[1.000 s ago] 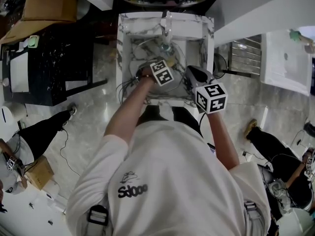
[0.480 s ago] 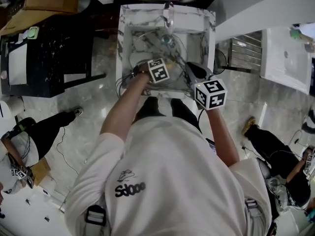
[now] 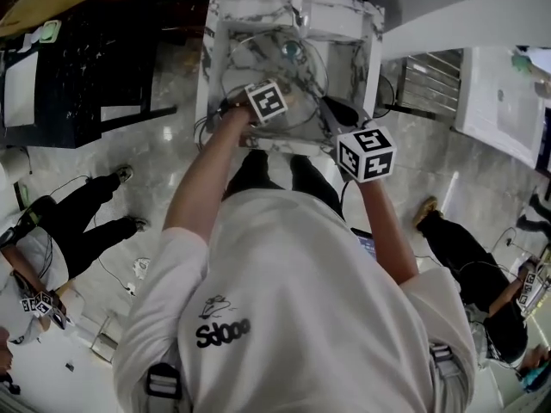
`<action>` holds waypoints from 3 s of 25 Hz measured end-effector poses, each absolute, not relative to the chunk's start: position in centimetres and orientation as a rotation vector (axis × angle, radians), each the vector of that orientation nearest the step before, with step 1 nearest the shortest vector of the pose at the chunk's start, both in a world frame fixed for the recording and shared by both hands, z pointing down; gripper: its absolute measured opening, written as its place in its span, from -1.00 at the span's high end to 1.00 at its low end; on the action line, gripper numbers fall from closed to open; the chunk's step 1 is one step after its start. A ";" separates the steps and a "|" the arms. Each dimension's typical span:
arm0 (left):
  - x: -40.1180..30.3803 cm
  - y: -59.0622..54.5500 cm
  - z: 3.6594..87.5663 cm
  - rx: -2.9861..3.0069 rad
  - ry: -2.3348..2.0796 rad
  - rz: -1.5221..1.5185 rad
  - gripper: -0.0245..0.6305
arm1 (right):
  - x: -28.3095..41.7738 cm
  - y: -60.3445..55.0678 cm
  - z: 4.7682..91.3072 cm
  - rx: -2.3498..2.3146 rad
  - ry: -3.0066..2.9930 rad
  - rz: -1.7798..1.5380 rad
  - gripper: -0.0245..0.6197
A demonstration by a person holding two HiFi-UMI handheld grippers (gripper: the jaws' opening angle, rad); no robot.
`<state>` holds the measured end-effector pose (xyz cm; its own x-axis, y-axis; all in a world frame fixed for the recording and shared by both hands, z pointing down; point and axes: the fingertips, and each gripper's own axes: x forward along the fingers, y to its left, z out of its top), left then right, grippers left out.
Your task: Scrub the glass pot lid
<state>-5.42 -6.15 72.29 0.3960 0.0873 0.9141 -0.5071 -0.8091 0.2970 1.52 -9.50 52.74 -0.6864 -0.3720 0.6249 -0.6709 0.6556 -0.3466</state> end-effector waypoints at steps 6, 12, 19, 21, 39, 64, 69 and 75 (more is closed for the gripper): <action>-7.5 -5.7 72.5 1.873 -0.484 1.337 0.78 | 1.4 -9.4 53.8 0.762 -2.347 0.774 0.91; -11.2 -6.8 72.9 1.592 -0.702 1.230 0.79 | 1.5 -10.5 53.8 0.770 -2.354 0.779 0.91; -13.1 -8.7 72.7 1.545 -0.836 1.263 0.82 | 1.0 -11.6 54.2 0.761 -2.353 0.785 0.91; -13.6 -9.9 73.0 1.576 -0.878 1.285 0.83 | 0.8 -11.8 54.3 0.755 -2.354 0.787 0.91; -14.3 -18.0 72.8 1.741 -1.135 1.349 0.83 | 1.5 -14.1 54.8 0.818 -2.342 0.845 0.91; -3.0 -7.7 73.5 2.111 -0.295 1.622 0.80 | 2.2 -13.3 55.0 0.835 -2.334 0.860 0.91; -3.3 -4.2 72.6 2.177 0.059 1.686 0.79 | 2.6 -12.9 54.9 0.850 -2.337 0.858 0.91; -7.4 -12.4 70.4 2.452 -0.313 1.877 0.79 | 3.0 -12.5 54.7 0.872 -2.342 0.867 0.91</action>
